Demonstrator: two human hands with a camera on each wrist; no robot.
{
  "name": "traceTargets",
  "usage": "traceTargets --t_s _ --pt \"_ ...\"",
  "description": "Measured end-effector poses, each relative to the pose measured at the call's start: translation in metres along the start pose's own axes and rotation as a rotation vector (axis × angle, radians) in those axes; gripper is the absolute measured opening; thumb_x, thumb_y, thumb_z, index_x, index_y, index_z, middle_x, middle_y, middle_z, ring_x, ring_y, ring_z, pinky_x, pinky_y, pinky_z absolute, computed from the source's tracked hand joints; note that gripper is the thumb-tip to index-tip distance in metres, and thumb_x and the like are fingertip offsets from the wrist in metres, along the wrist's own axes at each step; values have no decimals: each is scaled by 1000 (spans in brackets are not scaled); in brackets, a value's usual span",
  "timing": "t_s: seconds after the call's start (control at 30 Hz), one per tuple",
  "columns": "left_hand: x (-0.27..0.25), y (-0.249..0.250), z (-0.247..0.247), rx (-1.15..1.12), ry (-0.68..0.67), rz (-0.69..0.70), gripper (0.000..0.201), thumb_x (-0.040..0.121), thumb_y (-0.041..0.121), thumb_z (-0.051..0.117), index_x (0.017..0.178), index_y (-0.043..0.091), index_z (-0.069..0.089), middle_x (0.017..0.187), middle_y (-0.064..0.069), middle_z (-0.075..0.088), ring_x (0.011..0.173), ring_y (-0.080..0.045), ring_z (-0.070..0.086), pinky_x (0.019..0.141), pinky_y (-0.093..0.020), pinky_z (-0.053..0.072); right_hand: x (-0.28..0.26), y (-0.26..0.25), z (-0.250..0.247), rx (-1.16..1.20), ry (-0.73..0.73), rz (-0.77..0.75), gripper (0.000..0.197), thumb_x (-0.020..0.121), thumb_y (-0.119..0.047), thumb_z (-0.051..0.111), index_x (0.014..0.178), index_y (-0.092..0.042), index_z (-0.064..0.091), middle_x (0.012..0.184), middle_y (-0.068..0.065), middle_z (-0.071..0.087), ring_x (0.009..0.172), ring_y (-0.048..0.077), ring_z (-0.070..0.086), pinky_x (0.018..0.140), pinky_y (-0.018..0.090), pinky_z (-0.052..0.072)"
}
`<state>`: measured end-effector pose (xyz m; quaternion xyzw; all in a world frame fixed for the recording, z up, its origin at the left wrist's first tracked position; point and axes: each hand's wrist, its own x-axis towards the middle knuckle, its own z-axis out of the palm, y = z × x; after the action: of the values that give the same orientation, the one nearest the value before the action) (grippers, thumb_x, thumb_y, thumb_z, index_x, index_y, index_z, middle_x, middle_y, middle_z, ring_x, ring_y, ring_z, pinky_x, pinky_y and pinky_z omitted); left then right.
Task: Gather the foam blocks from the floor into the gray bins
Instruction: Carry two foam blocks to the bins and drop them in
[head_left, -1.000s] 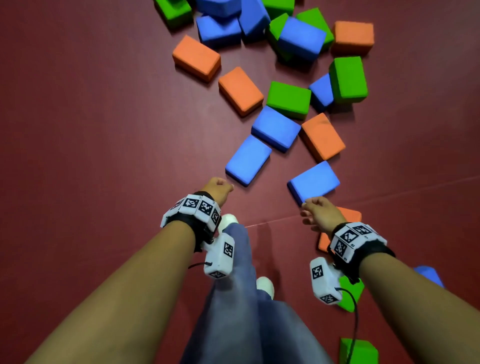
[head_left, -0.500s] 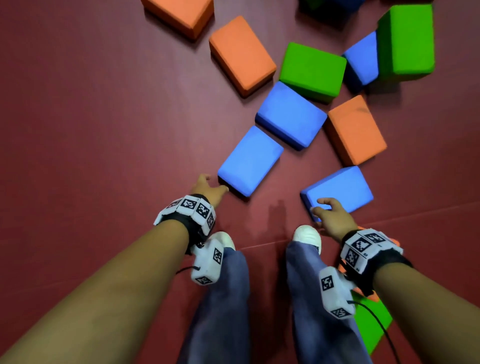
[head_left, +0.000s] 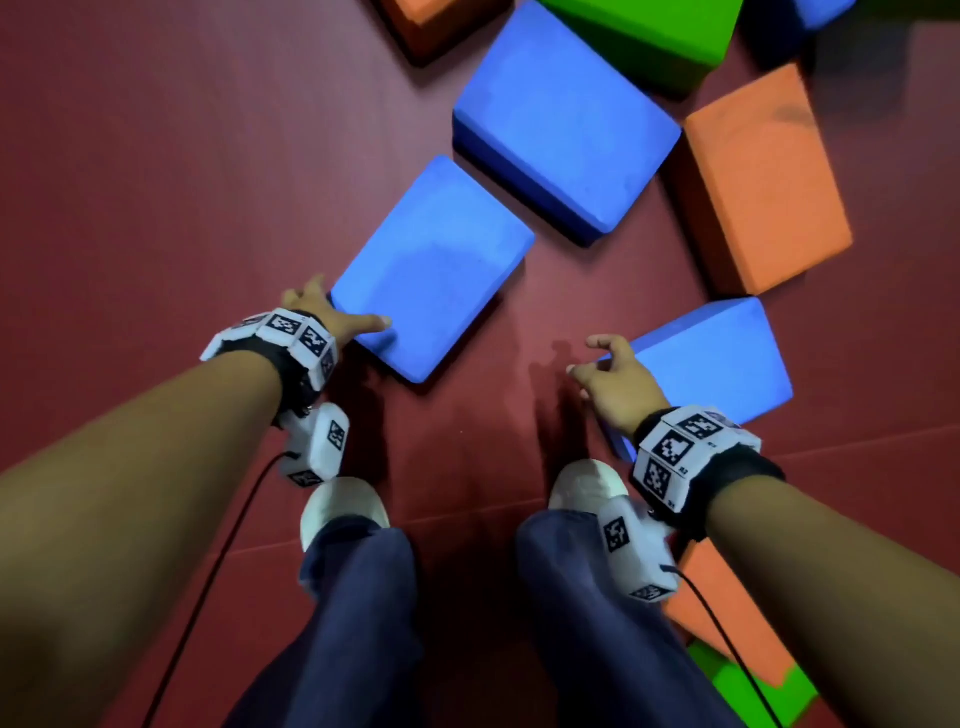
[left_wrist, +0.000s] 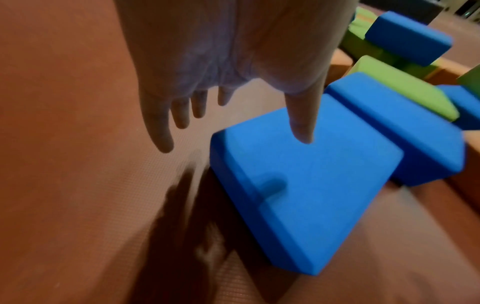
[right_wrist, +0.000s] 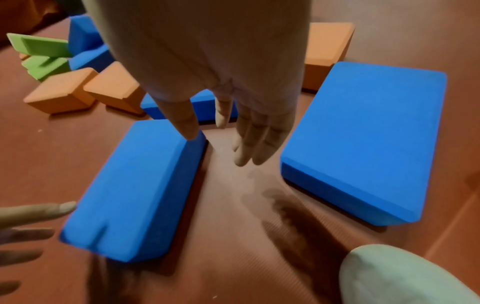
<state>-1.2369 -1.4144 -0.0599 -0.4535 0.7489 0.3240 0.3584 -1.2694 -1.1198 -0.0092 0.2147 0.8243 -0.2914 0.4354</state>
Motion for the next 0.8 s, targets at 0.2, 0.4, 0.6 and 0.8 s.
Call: traceTargets --t_s 0.2,0.4,0.6,0.8 --pt "3 -4 56 -315 14 -104 70 58 21 89 97 14 32 105 -13 53 83 -25 54 74 -49 55 27 51 -48 -135 263 188 57 84 -23 65 134 -15 39 135 18 39 118 36 47 97 35 35" --pt "-4 15 109 -544 -31 -205 65 64 23 85 101 17 31 88 -4 46 64 -17 48 54 -30 44 39 98 -61 277 284 633 122 49 -65 81 143 -7 29 137 16 47 116 40 53 96 51 46" --pt "-3 17 104 -449 -171 -198 111 49 38 88 141 18 30 118 -4 55 88 -30 62 56 -30 46 82 157 -45 705 145 648 101 38 -64 87 123 -26 48 119 -3 61 92 24 61 72 39 52" --pt "-2 5 103 -437 -212 -158 119 14 48 93 120 15 53 108 -3 69 93 -23 69 85 -41 55 44 106 -35 968 42 561 24 77 -42 71 84 -24 58 86 -11 66 68 7 58 59 21 41"
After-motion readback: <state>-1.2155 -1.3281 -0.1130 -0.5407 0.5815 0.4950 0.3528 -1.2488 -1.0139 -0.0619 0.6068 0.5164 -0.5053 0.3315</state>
